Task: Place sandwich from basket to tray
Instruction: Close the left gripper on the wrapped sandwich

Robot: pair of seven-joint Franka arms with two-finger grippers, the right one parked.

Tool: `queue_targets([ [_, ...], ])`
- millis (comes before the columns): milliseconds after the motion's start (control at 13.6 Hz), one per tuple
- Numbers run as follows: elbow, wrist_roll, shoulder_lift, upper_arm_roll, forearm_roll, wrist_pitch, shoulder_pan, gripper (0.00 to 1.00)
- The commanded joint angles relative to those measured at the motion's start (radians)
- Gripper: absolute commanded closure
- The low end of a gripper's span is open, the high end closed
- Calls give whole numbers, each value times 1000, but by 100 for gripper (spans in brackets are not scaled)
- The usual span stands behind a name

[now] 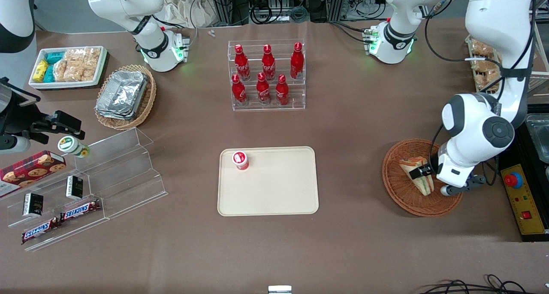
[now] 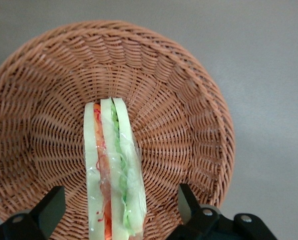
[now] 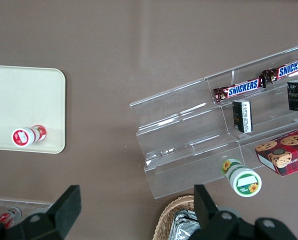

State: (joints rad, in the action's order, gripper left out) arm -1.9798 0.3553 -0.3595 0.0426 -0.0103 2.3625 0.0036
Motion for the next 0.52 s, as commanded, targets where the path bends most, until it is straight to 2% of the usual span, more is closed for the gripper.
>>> queue_targets([
  [0,-13,22,-13,-6,-2,32,-5,0],
  [443,-17,36,-59,-9,-2,70,-2,0],
])
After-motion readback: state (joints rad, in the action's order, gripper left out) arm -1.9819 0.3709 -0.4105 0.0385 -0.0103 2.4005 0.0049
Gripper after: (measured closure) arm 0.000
